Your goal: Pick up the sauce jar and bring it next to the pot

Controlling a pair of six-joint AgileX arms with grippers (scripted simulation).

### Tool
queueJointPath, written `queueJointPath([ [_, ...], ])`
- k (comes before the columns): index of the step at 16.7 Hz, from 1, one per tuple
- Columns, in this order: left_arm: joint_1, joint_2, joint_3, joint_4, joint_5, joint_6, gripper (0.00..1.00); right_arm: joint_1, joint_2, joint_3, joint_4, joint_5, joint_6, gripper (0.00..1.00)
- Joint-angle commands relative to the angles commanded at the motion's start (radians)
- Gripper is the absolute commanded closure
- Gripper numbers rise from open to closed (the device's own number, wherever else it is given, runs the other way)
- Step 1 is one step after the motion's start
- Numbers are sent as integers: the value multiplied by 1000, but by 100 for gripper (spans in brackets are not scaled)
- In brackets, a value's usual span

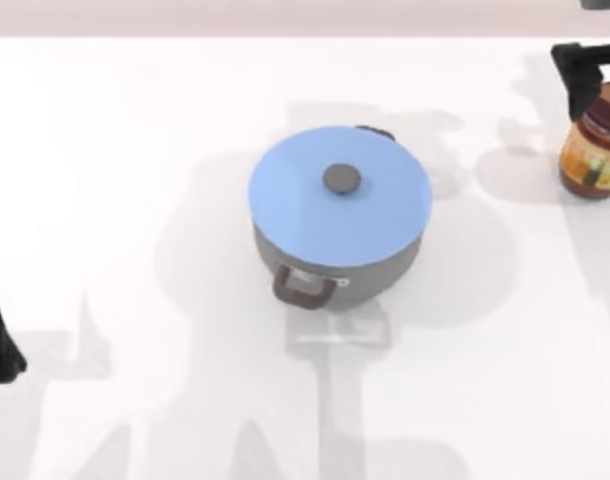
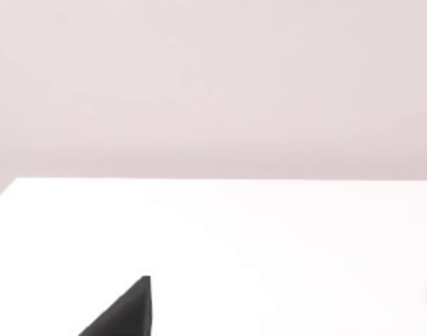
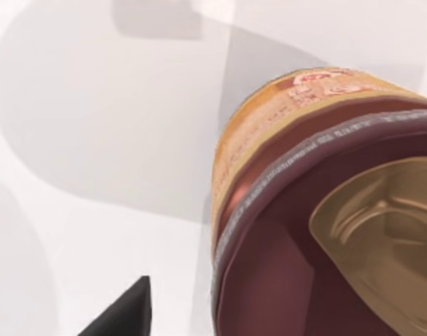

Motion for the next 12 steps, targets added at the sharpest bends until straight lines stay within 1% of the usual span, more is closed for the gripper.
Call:
queueJointPath([
  [7,0,0,0,0,0,0,0,1,-1,-20,19,0,1,0],
  [12,0,0,0,0,0,0,0,2,-10,-177,166,0,2,0],
])
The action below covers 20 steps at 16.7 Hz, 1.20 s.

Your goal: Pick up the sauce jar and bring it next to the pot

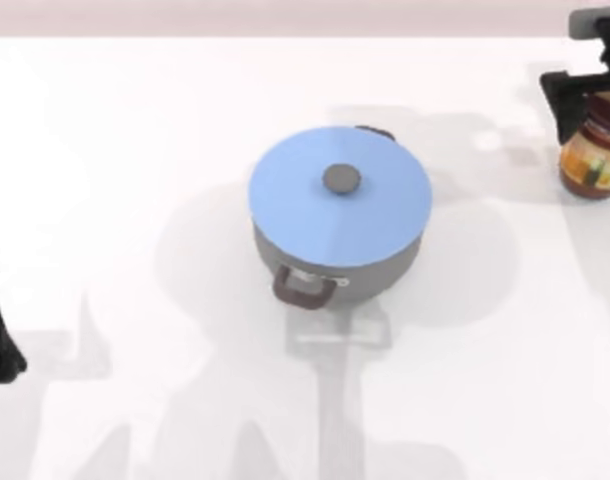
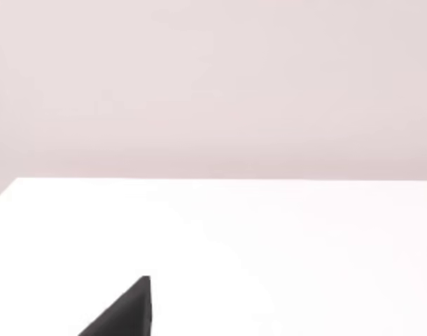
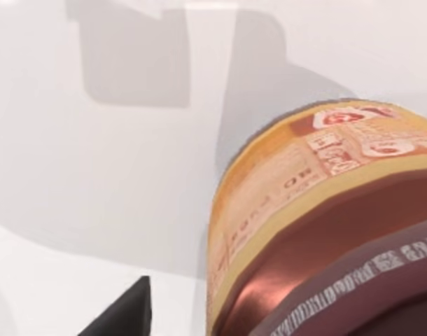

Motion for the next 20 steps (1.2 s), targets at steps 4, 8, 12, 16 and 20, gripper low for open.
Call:
queueJointPath([
  [4,0,0,0,0,0,0,0,0,-1,-42,42,0,0,0],
  [8,0,0,0,0,0,0,0,0,-1,-42,42,0,0,15],
  [12,0,0,0,0,0,0,0,0,-1,-42,42,0,0,45],
  [16,0,0,0,0,0,0,0,0,-1,-42,42,0,0,75],
  [20,0,0,0,0,0,0,0,0,-1,-42,42,0,0,100],
])
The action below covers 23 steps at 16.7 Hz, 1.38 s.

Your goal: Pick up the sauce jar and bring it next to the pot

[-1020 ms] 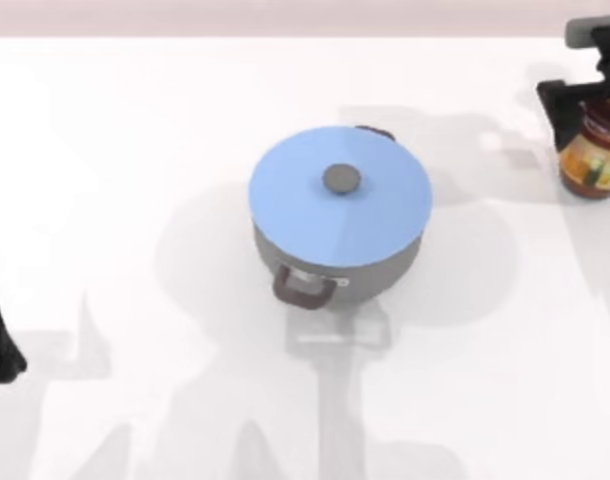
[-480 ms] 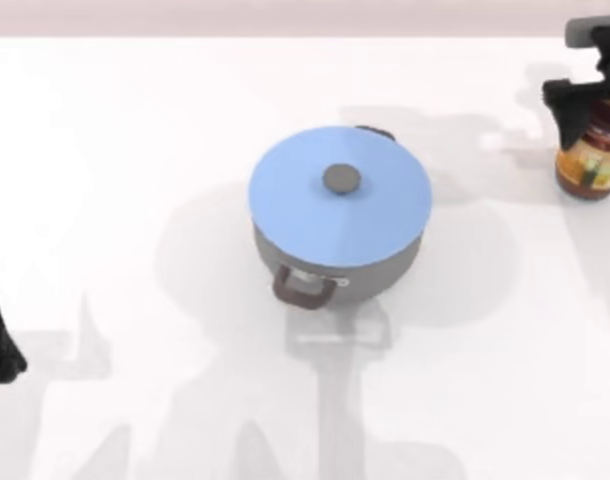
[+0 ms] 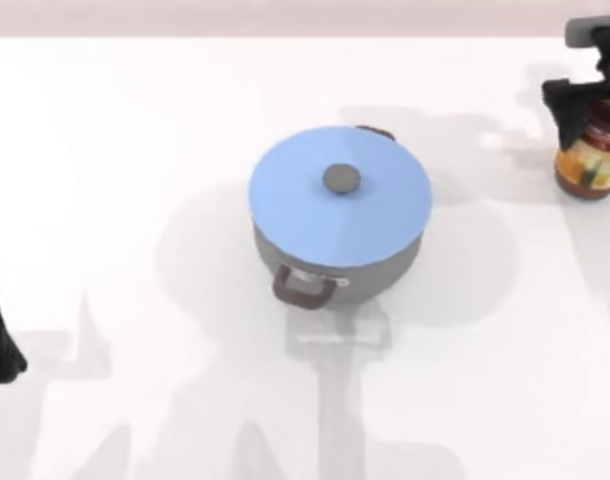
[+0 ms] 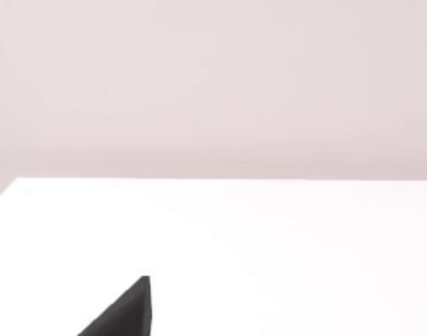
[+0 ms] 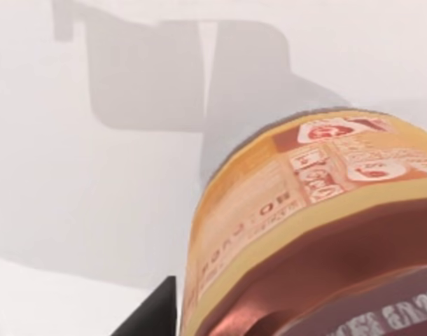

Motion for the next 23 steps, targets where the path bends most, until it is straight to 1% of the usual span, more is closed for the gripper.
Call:
queueJointPath([
  [10,0,0,0,0,0,0,0,1,-15,-15,-3,0,2,100],
  [13,0,0,0,0,0,0,0,6,-117,-103,-18,-2,2,100],
  [19,0,0,0,0,0,0,0,18,-424,-343,-69,-4,7,100],
  [23,0,0,0,0,0,0,0,21,-483,-399,-84,-5,8,100],
])
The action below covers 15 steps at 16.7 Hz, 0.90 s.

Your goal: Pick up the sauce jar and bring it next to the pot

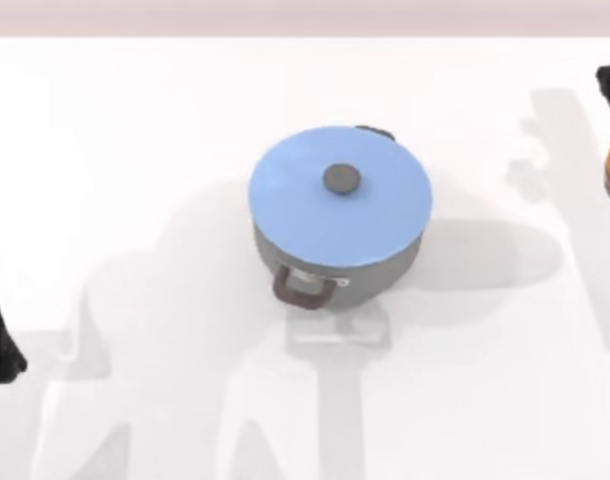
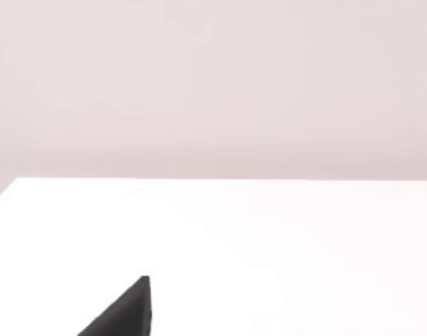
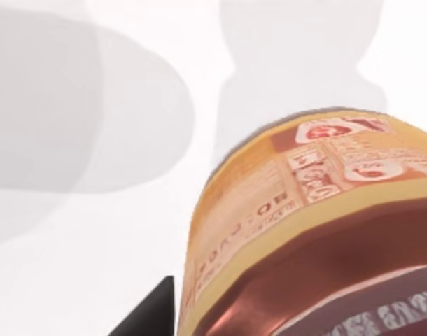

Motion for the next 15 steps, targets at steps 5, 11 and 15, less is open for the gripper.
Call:
queueJointPath([
  [5,0,0,0,0,0,0,0,6,8,3,8,1,18,100],
  [11,0,0,0,0,0,0,0,153,70,-17,86,22,249,100],
  [15,0,0,0,0,0,0,0,240,105,-34,134,34,382,100],
])
